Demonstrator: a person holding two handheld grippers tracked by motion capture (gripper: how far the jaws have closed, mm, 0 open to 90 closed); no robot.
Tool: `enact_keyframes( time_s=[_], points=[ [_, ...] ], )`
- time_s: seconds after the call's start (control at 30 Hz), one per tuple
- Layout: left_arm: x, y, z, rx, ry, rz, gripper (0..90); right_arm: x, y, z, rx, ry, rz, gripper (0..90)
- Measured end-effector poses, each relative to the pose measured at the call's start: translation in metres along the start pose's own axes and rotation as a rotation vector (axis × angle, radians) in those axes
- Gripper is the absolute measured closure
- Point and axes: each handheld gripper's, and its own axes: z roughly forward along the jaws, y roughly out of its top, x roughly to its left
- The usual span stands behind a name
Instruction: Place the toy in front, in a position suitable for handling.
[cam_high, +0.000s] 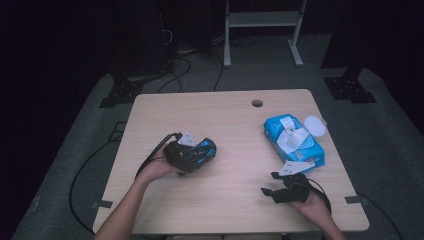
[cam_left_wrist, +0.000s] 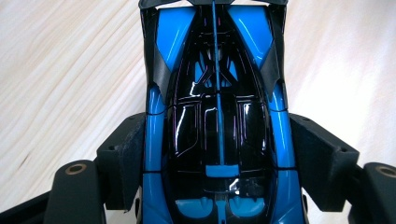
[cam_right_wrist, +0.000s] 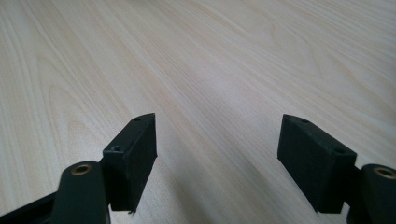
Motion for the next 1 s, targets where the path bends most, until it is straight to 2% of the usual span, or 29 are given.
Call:
enact_keyframes(
  time_s=[0.1, 0.27, 0.5, 0.77, 0.93, 1.0],
  points=[
    [-0.013, 0.011, 0.006, -0.011, -0.023, 0.026, 26.0, -0.001, 0.0, -0.002, -0.002, -0.004, 0.007, 27.4],
    [-0.033, 0.025, 0.02, 0.003, -0.062, 0.079, 26.0, -0.003, 0.0, -0.006, -0.02, -0.016, 0.012, 27.4],
    [-0.056, 0.031, 0.037, 0.013, -0.119, 0.128, 25.9, -0.008, -0.001, -0.014, -0.046, -0.036, 0.028, 27.5],
    [-0.068, 0.028, 0.053, 0.049, -0.166, 0.158, 26.0, -0.01, -0.001, -0.019, -0.07, -0.054, 0.037, 27.5],
    [-0.069, 0.025, 0.059, 0.059, -0.173, 0.157, 25.9, -0.011, 0.001, -0.023, -0.087, -0.066, 0.034, 27.5],
    [-0.068, 0.024, 0.058, 0.039, -0.185, 0.141, 26.5, -0.01, 0.003, -0.025, -0.102, -0.068, 0.034, 27.5]
  ],
)
